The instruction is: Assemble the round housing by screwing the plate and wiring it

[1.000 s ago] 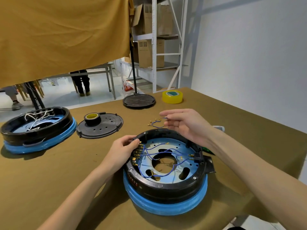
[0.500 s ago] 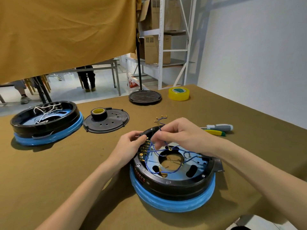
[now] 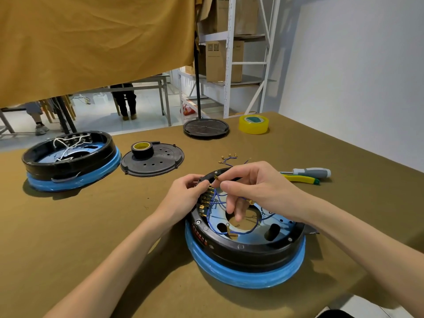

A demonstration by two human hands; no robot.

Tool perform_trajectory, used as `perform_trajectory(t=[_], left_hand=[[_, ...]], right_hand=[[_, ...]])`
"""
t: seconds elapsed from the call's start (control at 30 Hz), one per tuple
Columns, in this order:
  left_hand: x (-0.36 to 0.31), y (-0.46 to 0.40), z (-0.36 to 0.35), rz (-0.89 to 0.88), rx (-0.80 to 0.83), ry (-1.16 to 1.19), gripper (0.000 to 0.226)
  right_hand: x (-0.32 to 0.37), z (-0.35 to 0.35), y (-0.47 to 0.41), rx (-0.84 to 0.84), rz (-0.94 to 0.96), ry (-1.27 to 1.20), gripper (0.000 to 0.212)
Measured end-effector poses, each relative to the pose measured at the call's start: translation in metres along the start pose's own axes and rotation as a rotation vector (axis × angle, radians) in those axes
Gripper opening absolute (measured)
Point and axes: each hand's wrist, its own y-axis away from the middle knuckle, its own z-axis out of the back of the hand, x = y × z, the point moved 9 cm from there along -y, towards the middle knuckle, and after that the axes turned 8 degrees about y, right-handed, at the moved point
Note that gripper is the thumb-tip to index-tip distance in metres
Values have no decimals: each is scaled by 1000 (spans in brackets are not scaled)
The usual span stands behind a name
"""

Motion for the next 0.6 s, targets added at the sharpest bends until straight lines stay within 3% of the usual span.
perform_trajectory(t=[0.3, 0.6], left_hand=[[-2, 1, 0, -25, 3, -24, 11], [-4, 4, -1, 0, 13, -11, 17]], right_hand=[[-9, -4, 1, 40, -79, 23, 16], [-16, -8, -7, -73, -42, 491, 9]])
